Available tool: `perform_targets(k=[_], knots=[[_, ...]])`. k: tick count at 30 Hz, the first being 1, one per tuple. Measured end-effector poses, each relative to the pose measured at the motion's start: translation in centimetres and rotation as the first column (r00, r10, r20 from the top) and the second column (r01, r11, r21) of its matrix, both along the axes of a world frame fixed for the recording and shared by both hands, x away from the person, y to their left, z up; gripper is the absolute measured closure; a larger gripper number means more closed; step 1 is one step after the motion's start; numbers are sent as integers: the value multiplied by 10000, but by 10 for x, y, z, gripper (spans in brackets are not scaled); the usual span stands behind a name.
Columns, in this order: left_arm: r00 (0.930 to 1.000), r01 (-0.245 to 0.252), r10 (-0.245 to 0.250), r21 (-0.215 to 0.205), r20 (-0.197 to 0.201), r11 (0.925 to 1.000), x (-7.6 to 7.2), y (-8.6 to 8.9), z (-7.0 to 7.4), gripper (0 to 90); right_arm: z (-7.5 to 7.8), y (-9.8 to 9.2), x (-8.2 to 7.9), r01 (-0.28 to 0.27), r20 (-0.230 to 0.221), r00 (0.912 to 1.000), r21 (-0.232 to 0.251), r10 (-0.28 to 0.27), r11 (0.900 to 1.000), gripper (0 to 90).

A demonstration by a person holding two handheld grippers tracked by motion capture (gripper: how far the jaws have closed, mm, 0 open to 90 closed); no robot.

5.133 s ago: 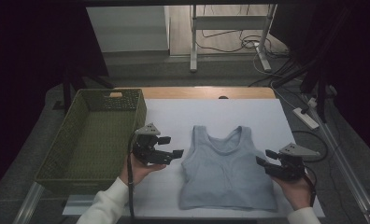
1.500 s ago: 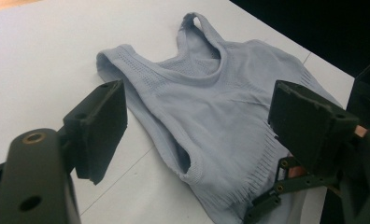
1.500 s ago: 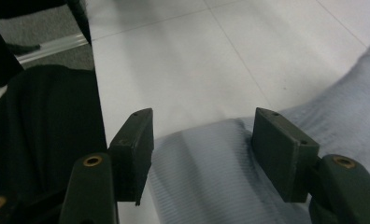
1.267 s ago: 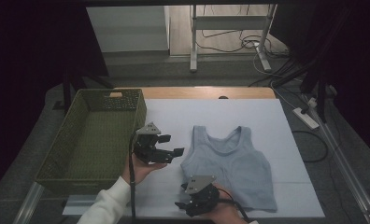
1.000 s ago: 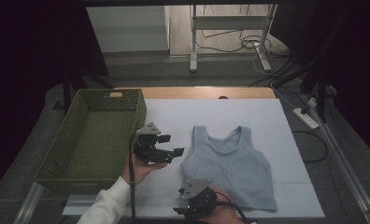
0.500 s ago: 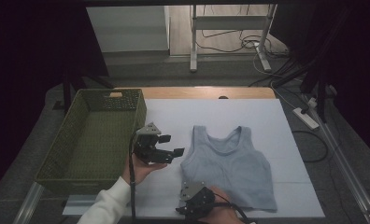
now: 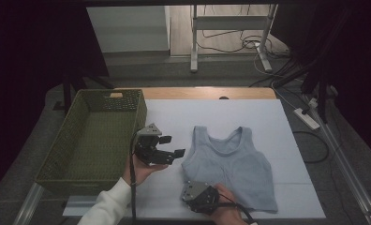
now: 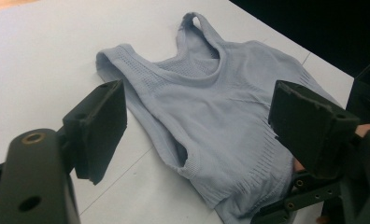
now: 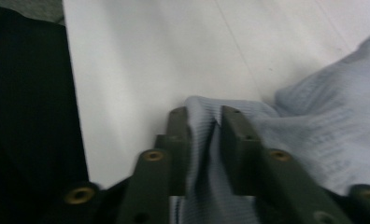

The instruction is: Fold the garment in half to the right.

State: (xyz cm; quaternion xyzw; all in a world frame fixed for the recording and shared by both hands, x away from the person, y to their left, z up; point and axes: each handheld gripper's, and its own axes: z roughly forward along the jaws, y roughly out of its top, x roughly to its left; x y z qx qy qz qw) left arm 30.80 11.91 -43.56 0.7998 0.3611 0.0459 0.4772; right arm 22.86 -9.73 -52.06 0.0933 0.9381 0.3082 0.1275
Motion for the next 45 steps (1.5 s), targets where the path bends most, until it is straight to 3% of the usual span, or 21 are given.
perform_targets(k=[5,9,16,26,36,45], knots=[[10000,5,-5,16,-2,10000,0,0,0,203,2,-3,3,15,-370,9993,158,-9,9999,801],[10000,-2,2,28,9,10000,0,0,-1,203,6,-5,2,-16,-957,9954,612,75,9981,810],[10000,10,-10,87,-40,10000,1,-2,-4,203,16,-5,-9,-55,-1373,9902,1353,243,9908,813],[9998,136,-132,265,-155,9996,2,-8,-10,208,22,4,-25,-812,-1366,9848,1868,1077,9790,814],[9994,102,-79,655,-348,9978,8,-14,-22,203,21,3,-25,-925,-1426,9821,2027,1228,9749,813],[9981,-261,306,821,-539,9963,21,-17,-34,201,20,3,-25,-995,-1489,9801,2051,1315,9737,813]])
